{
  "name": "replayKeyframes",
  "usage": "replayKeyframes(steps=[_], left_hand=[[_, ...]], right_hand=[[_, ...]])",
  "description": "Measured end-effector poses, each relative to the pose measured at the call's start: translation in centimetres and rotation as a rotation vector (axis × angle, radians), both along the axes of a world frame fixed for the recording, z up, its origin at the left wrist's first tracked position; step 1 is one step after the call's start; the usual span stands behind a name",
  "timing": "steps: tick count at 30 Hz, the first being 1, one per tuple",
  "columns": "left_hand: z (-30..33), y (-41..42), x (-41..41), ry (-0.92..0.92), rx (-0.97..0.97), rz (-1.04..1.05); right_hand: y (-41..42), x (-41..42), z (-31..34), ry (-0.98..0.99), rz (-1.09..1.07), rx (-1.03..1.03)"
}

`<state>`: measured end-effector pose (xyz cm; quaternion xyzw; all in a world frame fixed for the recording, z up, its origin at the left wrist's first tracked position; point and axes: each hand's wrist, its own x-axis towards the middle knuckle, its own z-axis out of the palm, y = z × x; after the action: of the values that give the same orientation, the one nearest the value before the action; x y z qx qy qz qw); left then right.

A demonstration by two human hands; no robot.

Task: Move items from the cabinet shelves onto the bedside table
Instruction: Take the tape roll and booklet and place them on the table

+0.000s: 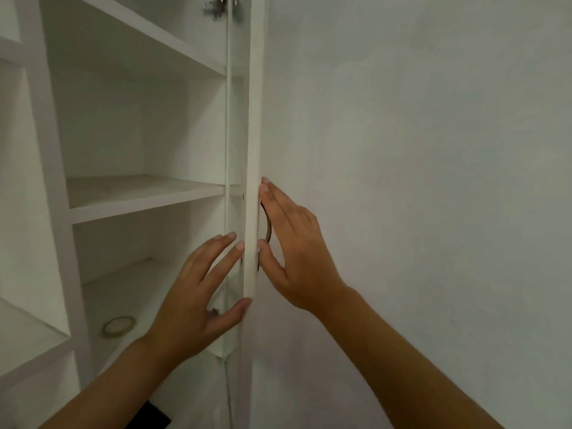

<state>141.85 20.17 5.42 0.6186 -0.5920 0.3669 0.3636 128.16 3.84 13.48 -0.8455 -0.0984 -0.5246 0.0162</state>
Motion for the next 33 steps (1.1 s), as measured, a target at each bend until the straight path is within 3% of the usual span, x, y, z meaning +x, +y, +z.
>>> replayKeyframes(steps=[20,33], left_hand=[[-0.6,-13.4,-2.6,0.081,0.019,-0.06],[-1.3,-21.3,-3.7,0.109,-0.018,0.025]], right_hand=[[-10.1,-4.6,-0.9,-0.063,-0.346,-0.047],[-18.1,-4.2,-1.1,-0.024,-0.343,-0.035]])
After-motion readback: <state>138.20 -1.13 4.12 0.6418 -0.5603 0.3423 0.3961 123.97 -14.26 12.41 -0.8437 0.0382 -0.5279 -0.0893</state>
